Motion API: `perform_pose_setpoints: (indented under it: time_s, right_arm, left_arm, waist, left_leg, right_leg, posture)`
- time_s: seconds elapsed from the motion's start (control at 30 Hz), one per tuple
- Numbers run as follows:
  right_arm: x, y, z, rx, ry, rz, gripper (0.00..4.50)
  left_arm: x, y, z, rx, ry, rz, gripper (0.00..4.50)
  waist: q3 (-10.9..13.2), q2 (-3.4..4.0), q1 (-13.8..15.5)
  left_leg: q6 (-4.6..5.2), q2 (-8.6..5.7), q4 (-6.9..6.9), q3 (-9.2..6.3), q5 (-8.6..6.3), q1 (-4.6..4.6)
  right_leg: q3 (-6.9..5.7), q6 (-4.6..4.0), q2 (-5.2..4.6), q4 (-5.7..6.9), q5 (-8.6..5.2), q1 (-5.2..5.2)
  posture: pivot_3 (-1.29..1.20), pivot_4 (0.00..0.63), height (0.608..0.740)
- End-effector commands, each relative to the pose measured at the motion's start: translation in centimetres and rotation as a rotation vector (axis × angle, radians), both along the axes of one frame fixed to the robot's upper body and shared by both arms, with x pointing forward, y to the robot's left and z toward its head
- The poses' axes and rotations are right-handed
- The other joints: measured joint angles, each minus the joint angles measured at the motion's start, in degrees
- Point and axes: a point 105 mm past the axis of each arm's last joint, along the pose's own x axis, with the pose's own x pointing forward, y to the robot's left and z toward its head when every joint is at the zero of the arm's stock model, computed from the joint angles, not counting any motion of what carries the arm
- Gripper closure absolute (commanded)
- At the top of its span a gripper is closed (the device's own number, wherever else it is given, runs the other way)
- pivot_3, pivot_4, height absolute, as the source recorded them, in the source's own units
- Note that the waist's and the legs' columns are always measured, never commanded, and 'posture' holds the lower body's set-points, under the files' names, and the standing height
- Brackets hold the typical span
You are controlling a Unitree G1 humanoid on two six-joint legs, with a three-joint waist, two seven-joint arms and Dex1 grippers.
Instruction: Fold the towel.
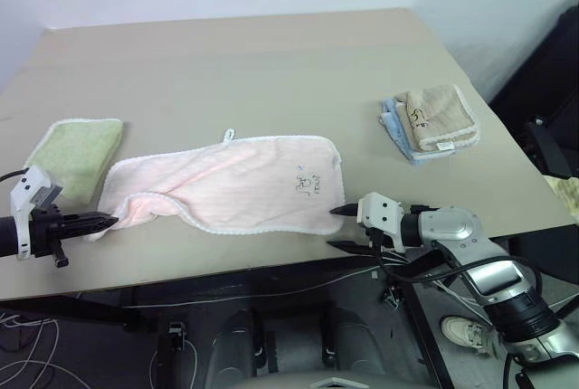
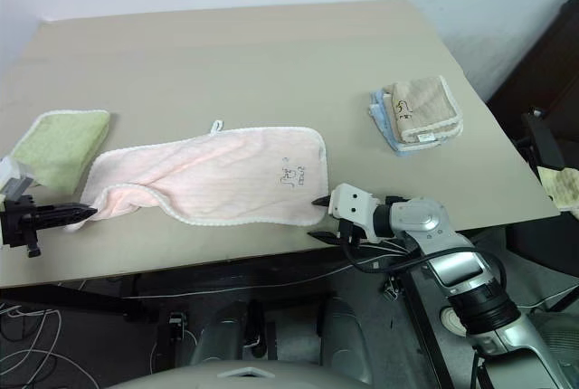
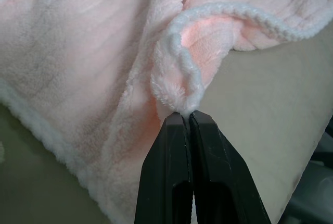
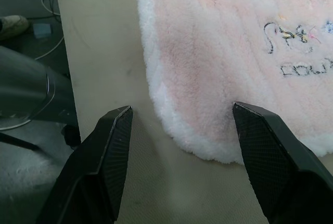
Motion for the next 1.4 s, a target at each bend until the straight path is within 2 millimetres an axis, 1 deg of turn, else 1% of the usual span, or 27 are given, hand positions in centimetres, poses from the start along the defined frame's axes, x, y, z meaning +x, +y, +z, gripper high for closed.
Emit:
perform_pose_setpoints:
  time_s: [0.03, 0.07, 0.13, 0.2, 0.33, 0.43, 0.53, 0.57, 0.6, 0.63, 0.73, 0.77, 0.8, 0.87, 0.93, 1.0, 1.13, 1.23, 1.3, 1.4]
  right_arm:
    - [1.2, 0.1, -0.7, -0.030, -0.015, -0.041, 1.68]
    - [1.4, 0.1, -0.7, -0.025, -0.015, -0.045, 1.91]
    - [1.7, 0.1, -0.6, -0.020, -0.012, -0.058, 2.47]
    - [2.0, -0.1, -0.7, -0.026, -0.013, -0.070, 3.19]
    - [2.3, -0.7, -0.7, -0.042, -0.008, -0.092, 4.49]
    - [2.4, -0.9, -0.2, -0.032, -0.013, -0.096, 4.49]
    - [2.5, -1.5, 1.5, -0.008, -0.026, -0.103, 4.49]
    - [2.3, -1.8, 2.7, 0.020, -0.014, -0.098, 4.49]
    - [2.1, -1.9, 3.4, 0.038, -0.003, -0.093, 4.49]
    - [1.9, -2.2, 5.0, 0.068, 0.009, -0.083, 4.49]
    - [1.4, -3.1, 8.0, 0.108, 0.027, -0.062, 4.49]
    - [1.4, -3.4, 8.7, 0.113, 0.031, -0.058, 4.49]
    - [1.2, -3.8, 9.6, 0.116, 0.038, -0.052, 4.49]
    - [0.8, -4.4, 10.6, 0.114, 0.060, -0.041, 4.49]
    - [0.1, -4.8, 10.8, 0.092, 0.102, -0.021, 4.49]
    - [-0.9, -5.2, 10.2, 0.054, 0.150, 0.002, 4.49]
    - [-3.2, -5.7, 8.9, 0.028, 0.271, 0.033, 4.49]
    - [-4.3, -6.3, 7.9, 0.016, 0.323, 0.020, 4.49]
    - [-4.8, -6.5, 7.7, 0.023, 0.342, 0.011, 4.49]
    - [-5.0, -6.6, 7.8, 0.032, 0.345, 0.009, 4.49]
  left_arm:
    - [0.1, 0.4, 1.5, 0.040, -0.048, 0.000, 4.50]
    - [0.1, 0.3, 1.4, 0.040, -0.048, 0.000, 4.50]
    - [0.1, 0.3, 1.4, 0.040, -0.047, 0.000, 4.50]
    - [0.1, 0.4, 1.4, 0.044, -0.047, 0.003, 4.50]
    - [0.0, 0.5, 1.4, 0.052, -0.047, 0.007, 4.50]
    - [0.0, 0.5, 1.4, 0.053, -0.047, 0.009, 4.50]
    - [0.0, 0.7, 1.3, 0.053, -0.046, 0.015, 4.50]
    - [0.0, 0.7, 1.3, 0.054, -0.045, 0.017, 4.50]
    - [0.0, 0.7, 1.2, 0.055, -0.045, 0.018, 4.50]
    - [0.0, 0.8, 1.3, 0.055, -0.045, 0.017, 4.50]
    - [0.1, 0.9, 1.6, 0.053, -0.050, 0.015, 4.50]
    - [0.1, 0.9, 1.7, 0.053, -0.052, 0.016, 4.50]
    - [0.0, 1.0, 1.9, 0.052, -0.053, 0.016, 4.50]
    - [-0.3, 1.1, 2.0, 0.053, -0.044, 0.010, 4.50]
    - [-0.8, 1.0, 1.8, 0.050, -0.021, -0.008, 4.50]
    - [-1.6, 0.7, 1.7, 0.032, 0.007, -0.020, 4.50]
    - [-4.1, 0.9, 1.7, 0.029, 0.058, -0.018, 4.50]
    - [-5.8, 1.1, 1.6, 0.027, 0.083, 0.000, 4.50]
    - [-6.9, 1.2, 1.7, 0.023, 0.094, 0.019, 4.50]
    - [-7.4, 1.5, 1.8, 0.026, 0.091, 0.044, 4.50]
  waist:
    - [0.0, -0.08, -0.1]
    - [0.0, -0.10, -0.2]
    - [0.0, -0.11, -0.1]
    - [0.0, -0.10, -0.1]
    - [0.0, -0.11, 0.0]
    - [-0.1, -0.12, 0.1]
    - [0.0, -0.11, 0.3]
    - [0.0, -0.10, 0.4]
    - [0.0, -0.08, 0.5]
    - [0.0, -0.08, 0.6]
    - [0.0, -0.08, 0.7]
    - [0.0, -0.08, 0.7]
    - [0.0, -0.09, 0.7]
    - [0.0, -0.09, 0.8]
    - [0.0, -0.09, 0.9]
    - [0.0, -0.08, 0.9]
    - [0.0, -0.09, 1.3]
    - [0.0, -0.09, 1.6]
    - [0.0, -0.08, 1.7]
    - [0.0, -0.08, 1.7]
  left_leg:
    - [-0.01, 0.03, -0.06, 0.01, -0.01, 0.27]
    - [-0.02, 0.05, -0.13, -0.01, -0.01, 0.50]
    - [-0.03, 0.10, -0.19, -0.08, -0.02, 0.62]
    - [-0.03, 0.14, -0.20, -0.07, -0.02, 0.62]
    - [-0.04, 0.29, -0.21, 0.03, -0.02, 0.62]
    - [-0.04, 0.37, -0.22, 0.10, -0.02, 0.60]
    - [-0.04, 0.41, -0.29, 0.17, -0.02, 0.53]
    - [-0.04, 0.40, -0.31, 0.20, -0.02, 0.49]
    - [-0.04, 0.40, -0.32, 0.22, -0.02, 0.45]
    - [-0.04, 0.40, -0.33, 0.24, -0.02, 0.36]
    - [-0.04, 0.40, -0.28, 0.30, -0.01, -0.27]
    - [-0.05, 0.42, -0.25, 0.30, 0.00, -0.47]
    - [-0.05, 0.37, -0.25, 0.32, 0.00, -0.49]
    - [-0.05, 0.34, -0.26, 0.35, 0.01, -0.52]
    - [-0.04, 0.33, -0.27, 0.40, 0.00, -0.51]
    - [-0.03, 0.33, -0.25, 0.42, -0.02, -0.51]
    - [-0.02, 0.33, -0.24, 0.38, -0.03, -0.48]
    - [-0.03, 0.45, -0.22, 0.35, -0.04, -0.45]
    - [-0.03, 0.45, -0.21, 0.34, -0.04, -0.43]
    - [-0.04, 0.46, -0.22, 0.34, -0.05, -0.42]
  right_leg:
    - [0.01, -0.01, 0.01, -0.04, 0.00, 0.02]
    - [0.02, -0.01, 0.01, -0.06, 0.00, 0.15]
    - [0.05, -0.06, 0.00, -0.07, 0.02, 0.21]
    - [0.03, -0.18, -0.07, -0.06, 0.10, 0.16]
    - [0.00, -0.39, -0.14, -0.14, 0.25, 0.10]
    - [-0.03, -0.42, -0.14, -0.23, 0.28, 0.08]
    - [-0.03, -0.43, -0.14, -0.29, 0.29, -0.01]
    - [-0.02, -0.43, -0.15, -0.32, 0.29, -0.06]
    - [-0.02, -0.43, -0.15, -0.35, 0.28, -0.10]
    - [-0.02, -0.43, -0.16, -0.37, 0.28, -0.18]
    - [0.01, -0.43, -0.15, -0.34, 0.29, -0.81]
    - [0.01, -0.42, -0.11, -0.30, 0.29, -1.03]
    - [0.00, -0.42, -0.06, -0.29, 0.29, -0.99]
    - [-0.01, -0.40, -0.02, -0.27, 0.28, -0.91]
    - [-0.01, -0.38, -0.02, -0.28, 0.28, -0.91]
    - [0.00, -0.38, -0.05, -0.29, 0.27, -0.94]
    - [-0.01, -0.38, -0.08, -0.32, 0.27, -1.02]
    - [-0.01, -0.39, -0.12, -0.33, 0.27, -1.03]
    - [-0.01, -0.39, -0.13, -0.36, 0.27, -1.02]
    - [-0.01, -0.39, -0.15, -0.37, 0.27, -1.01]
  posture:
    - [0.00, 0.150, 0.740]
    - [0.00, 0.150, 0.740]
    - [0.00, 0.150, 0.740]
    - [0.00, 0.150, 0.740]
    - [0.00, 0.150, 0.740]
    - [0.00, 0.150, 0.740]
    - [0.00, 0.150, 0.740]
    - [0.00, 0.150, 0.740]
    - [0.00, 0.150, 0.740]
    - [0.00, 0.150, 0.740]
    - [0.00, 0.150, 0.740]
    - [0.00, 0.150, 0.740]
    - [0.00, 0.150, 0.740]
    - [0.00, 0.150, 0.740]
    - [0.00, 0.150, 0.740]
    - [0.00, 0.150, 0.740]
    - [0.00, 0.150, 0.740]
    - [0.00, 0.150, 0.740]
    - [0.00, 0.150, 0.740]
    - [0.00, 0.150, 0.740]
